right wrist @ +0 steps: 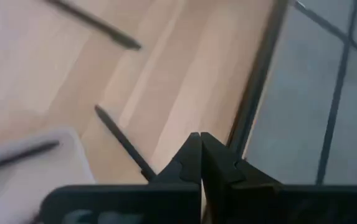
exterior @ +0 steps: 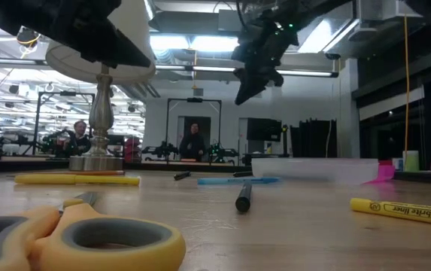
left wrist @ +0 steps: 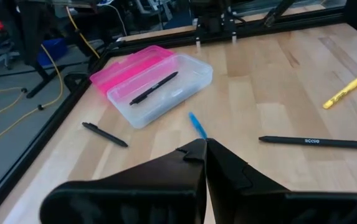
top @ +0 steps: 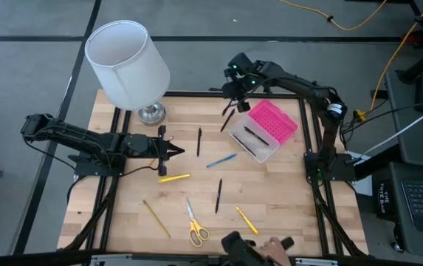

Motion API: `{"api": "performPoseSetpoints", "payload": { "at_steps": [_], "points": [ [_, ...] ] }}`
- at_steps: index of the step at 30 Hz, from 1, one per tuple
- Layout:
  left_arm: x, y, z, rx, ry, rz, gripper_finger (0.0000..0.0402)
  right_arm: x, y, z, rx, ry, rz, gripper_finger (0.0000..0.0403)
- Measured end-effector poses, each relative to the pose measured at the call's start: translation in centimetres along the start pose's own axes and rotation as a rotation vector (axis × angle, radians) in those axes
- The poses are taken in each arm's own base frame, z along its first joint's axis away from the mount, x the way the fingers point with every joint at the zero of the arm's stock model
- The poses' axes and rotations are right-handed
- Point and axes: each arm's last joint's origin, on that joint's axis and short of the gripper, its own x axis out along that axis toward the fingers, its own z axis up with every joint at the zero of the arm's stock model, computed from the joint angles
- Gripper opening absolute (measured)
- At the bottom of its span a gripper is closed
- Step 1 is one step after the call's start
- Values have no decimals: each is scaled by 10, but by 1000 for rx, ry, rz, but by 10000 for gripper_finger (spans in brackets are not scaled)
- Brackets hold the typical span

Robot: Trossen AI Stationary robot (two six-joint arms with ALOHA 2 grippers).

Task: Pick & place school supplies into a supply box
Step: Put the black pen into the pink supply box

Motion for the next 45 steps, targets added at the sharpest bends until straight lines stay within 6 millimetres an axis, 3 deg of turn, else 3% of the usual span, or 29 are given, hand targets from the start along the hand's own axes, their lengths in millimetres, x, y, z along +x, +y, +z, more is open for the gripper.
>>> {"api": "performPoseSetpoints", "payload": {
  "at_steps": [7, 14, 28, 39, 45],
  "points": [
    [0, 1, 0, 0, 1, 25, 4, 16, -5, -3, -201, 37, 73, 2],
    [0, 1, 0, 0, 1, 25, 4, 33, -3, -8, -114, 50, 91, 15],
    [0, 1, 0, 0, 1, 24, 4, 33, -3, -8, -37, 24, 101, 63],
    [0, 1, -1, 4, 13, 23, 4, 33, -3, -7, -38, 14, 106, 139],
    [0, 1, -2, -1, 17, 23, 4, 33, 0, -9, -31, 27, 132, 160]
  ]
}}
